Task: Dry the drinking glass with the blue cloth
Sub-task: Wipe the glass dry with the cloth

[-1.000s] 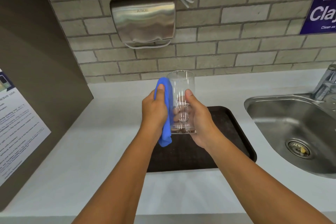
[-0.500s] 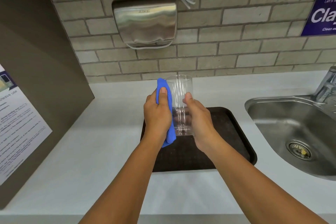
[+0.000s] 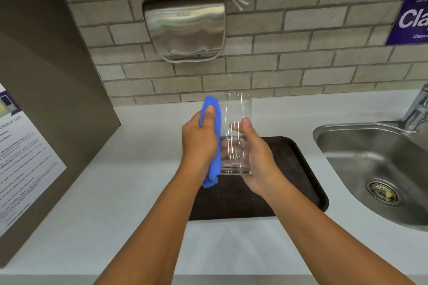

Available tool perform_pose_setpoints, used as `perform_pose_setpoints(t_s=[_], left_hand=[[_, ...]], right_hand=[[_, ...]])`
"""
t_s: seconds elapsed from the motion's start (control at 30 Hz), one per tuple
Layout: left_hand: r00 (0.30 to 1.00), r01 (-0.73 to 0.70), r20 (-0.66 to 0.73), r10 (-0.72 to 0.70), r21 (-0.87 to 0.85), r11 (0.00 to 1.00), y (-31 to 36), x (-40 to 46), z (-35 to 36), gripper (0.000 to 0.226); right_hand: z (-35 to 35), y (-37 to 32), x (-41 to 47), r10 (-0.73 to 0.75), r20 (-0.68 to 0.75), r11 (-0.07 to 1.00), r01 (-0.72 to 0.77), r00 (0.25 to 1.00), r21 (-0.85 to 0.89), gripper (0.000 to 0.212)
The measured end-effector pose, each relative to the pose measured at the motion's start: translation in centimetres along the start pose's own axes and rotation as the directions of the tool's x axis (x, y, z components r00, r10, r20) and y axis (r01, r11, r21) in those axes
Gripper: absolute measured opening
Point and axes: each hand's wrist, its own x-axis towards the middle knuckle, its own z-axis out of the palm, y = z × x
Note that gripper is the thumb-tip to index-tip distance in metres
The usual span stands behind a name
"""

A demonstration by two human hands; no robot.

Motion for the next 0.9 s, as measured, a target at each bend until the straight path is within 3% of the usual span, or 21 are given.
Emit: perform_pose_setpoints(t_s=[0.07,0.13,0.17,0.23,0.3,0.33,0.47,0.53,0.67,0.8,0.9], left_hand=[[0.963,0.264,0.082,-0.256,-0.112,0.958,0.1,0.4,-0.5,0.029],[0.922,0.380,0.130,-0.364,-0.139,0.914,0.1,0.5,-0.6,0.024],[0.933,0.356,0.107,-0.343,-0.134,0.925,0.2,0.3,-0.4,0.024],[0.992,0.118,0.043,-0.118,0.011,0.993,-0.1,-0.2,0.0,0.031],[0.986,-0.162,0.074,0.151,0.189,0.968,0.0,-0.5,0.4,0.037],[0.980,-0.195,0.085,0.181,0.208,0.958,0.1,-0.3,0.4,0.037],[0.981,0.194,0.015,-0.193,-0.015,0.981,0.3,1.3,-0.6,0.029],[0.957,0.287,0.074,-0.282,-0.068,0.956,-0.3,0.9,-0.8,0.033],[0.988,0.154,0.007,-0.154,-0.053,0.987,-1.2,-0.4,-0.8,0.029],[1.000,-0.029,-0.009,0.030,0.098,0.995,-0.7,-0.6,-0.9,0.021],[0.988,-0.146,-0.019,0.150,0.148,0.978,-0.9,-0.9,-0.7,0.032]], right_hand=[[-0.2,-0.2,0.0,0.060,0.037,0.997,-0.062,0.997,0.042,0.059],[-0.3,-0.2,0.0,0.105,0.013,0.993,-0.105,0.994,0.043,0.065],[-0.4,-0.1,0.1,0.114,0.001,0.993,-0.114,0.993,0.032,0.064],[-0.3,0.0,0.2,0.107,-0.002,0.994,-0.107,0.994,-0.002,0.055],[-0.1,0.4,0.2,0.102,0.017,0.995,-0.101,0.995,-0.018,0.054],[0.0,0.5,0.2,0.110,0.029,0.994,-0.110,0.994,-0.011,0.058],[-0.1,0.2,0.3,0.151,0.094,0.982,-0.160,0.984,0.100,0.065],[-0.1,0.1,0.4,0.143,0.100,0.975,-0.157,0.985,0.155,0.059],[-0.2,0.3,0.9,0.135,0.040,0.983,-0.139,0.990,0.120,0.055],[0.6,0.4,1.3,0.026,-0.186,0.994,-0.044,0.982,-0.096,0.054],[1.2,0.2,1.2,-0.005,-0.191,0.970,-0.041,0.982,-0.239,0.058]])
